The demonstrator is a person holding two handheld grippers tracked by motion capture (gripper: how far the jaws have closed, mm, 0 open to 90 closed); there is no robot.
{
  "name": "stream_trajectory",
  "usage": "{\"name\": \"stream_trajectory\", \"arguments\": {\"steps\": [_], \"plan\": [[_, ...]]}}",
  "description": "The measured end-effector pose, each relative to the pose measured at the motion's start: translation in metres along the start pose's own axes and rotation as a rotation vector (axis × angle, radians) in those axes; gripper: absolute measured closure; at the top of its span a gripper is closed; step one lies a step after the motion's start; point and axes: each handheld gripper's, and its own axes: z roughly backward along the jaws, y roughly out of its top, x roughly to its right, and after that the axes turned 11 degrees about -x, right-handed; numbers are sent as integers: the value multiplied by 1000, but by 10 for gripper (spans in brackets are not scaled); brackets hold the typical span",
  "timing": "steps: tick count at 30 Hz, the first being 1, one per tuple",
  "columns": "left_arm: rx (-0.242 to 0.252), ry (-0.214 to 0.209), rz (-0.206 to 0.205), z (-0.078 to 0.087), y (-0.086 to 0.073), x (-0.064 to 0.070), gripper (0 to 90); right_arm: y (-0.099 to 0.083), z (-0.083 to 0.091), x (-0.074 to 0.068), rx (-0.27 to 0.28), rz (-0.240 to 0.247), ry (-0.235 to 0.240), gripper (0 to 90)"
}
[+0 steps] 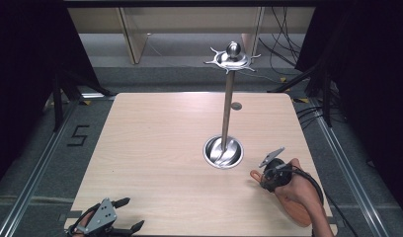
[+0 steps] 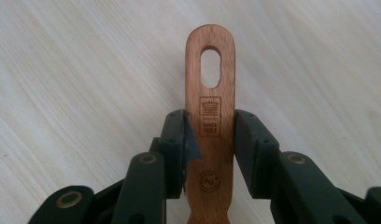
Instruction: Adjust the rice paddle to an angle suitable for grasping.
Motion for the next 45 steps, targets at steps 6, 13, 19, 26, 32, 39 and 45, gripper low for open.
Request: {"name": "stream_trajectory", "arguments": {"steps": [6, 13, 19, 26, 32, 39, 45], "plan": [[2, 0, 5, -1, 0, 0, 163, -14, 17, 0, 82, -6, -37, 664], [4, 9, -34, 0, 1, -2, 163, -27, 33, 1, 168, -18, -54, 664], [2, 4, -5, 0, 0, 0, 163, -34, 42, 2, 240, -23, -58, 664], [7, 11, -31, 0, 1, -2, 163, -41, 54, 4, 316, -37, -24, 671], [2, 1, 0, 0, 0, 0, 163, -45, 60, 8, 359, -25, -26, 671], [0, 1, 2, 0, 0, 0, 163, -50, 72, 11, 397, -55, -7, 672], [0, 1, 3, 0, 0, 0, 163, -50, 85, 15, 477, -79, -16, 673]]}}
